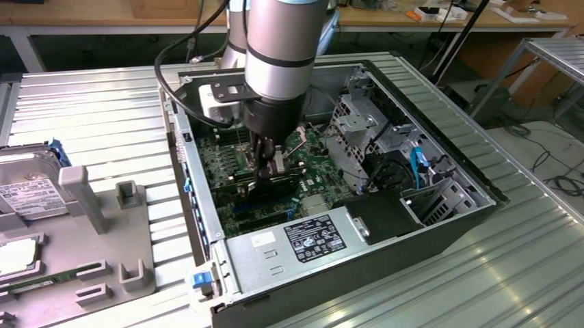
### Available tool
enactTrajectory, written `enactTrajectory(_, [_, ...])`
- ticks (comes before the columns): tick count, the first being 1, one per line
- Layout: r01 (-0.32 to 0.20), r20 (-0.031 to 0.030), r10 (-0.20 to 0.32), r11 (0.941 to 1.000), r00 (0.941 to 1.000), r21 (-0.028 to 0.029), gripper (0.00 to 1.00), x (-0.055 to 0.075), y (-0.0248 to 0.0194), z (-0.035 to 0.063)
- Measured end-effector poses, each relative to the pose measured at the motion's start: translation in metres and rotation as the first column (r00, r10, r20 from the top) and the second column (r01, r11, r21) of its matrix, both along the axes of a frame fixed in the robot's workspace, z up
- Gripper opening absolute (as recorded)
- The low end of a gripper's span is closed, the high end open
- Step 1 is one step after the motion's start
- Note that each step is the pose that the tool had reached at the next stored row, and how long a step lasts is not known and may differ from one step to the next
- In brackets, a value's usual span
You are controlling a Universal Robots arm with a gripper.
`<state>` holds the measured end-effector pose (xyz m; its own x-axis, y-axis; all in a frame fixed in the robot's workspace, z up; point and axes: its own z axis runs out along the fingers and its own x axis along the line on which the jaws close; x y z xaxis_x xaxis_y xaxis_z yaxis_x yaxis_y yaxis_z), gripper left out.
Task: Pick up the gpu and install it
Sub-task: 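Press down on the gpu until it lock into place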
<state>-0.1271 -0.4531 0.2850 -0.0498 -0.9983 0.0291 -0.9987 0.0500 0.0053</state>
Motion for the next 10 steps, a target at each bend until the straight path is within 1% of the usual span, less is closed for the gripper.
enactTrajectory(2, [0.0,0.0025,0.0,1.0,1.0,-0.0001,0.11,-0.0007,0.0016,-0.003])
enactTrajectory(3, [0.0,0.0033,0.0,1.0,1.0,0.0001,0.11,-0.0008,0.0031,-0.0051])
enactTrajectory(5, [0.0,0.0034,0.0,1.0,1.0,0.0002,0.11,-0.0008,0.0052,-0.0068])
enactTrajectory(10, [-0.001,0.0035,0.001,1.0,1.0,0.0001,0.11,-0.002,0.0055,-0.0077])
